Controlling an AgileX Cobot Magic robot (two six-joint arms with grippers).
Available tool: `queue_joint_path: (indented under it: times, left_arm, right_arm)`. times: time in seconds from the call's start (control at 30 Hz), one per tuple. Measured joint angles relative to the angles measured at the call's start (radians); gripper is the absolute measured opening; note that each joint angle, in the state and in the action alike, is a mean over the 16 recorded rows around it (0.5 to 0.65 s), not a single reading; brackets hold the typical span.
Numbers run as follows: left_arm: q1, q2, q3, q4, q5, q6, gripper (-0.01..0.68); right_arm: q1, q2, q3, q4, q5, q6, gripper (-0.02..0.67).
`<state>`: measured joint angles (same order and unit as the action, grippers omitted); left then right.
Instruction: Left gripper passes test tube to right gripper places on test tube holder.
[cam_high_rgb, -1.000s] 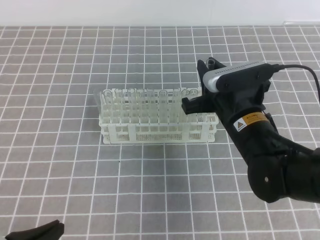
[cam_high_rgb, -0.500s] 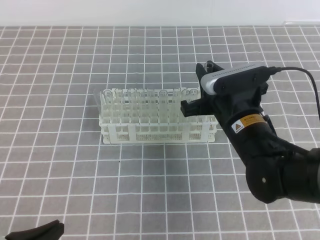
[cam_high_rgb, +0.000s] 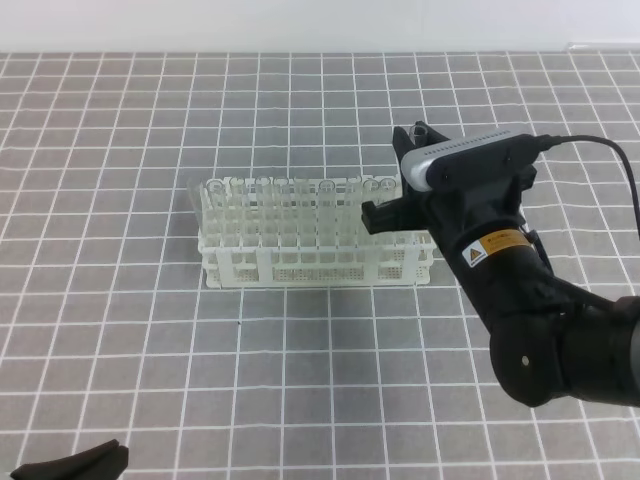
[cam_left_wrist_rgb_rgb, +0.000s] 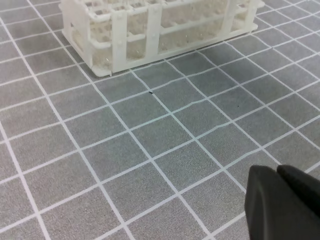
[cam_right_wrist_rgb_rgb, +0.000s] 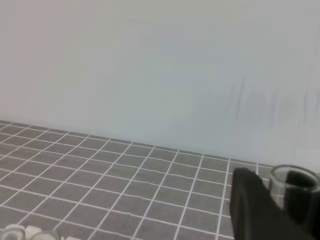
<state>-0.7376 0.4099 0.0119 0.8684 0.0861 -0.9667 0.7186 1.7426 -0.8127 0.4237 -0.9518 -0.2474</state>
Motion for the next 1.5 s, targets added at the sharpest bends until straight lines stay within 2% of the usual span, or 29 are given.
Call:
queue_joint_path:
  times: [0.9,1.5]
  left_arm:
    - [-0.001,-0.002,-0.004,-0.001,0.000,0.000,-0.001]
    - [-0.001,-0.001,-0.003,-0.001,0.000,0.000,-0.001]
  right_arm:
    - [-0.001,0.026,-0.024,0.011,0.028,-0.002,0.107]
    - [-0.001,-0.007,-0.024,0.070,0.076,-0.046,0.325]
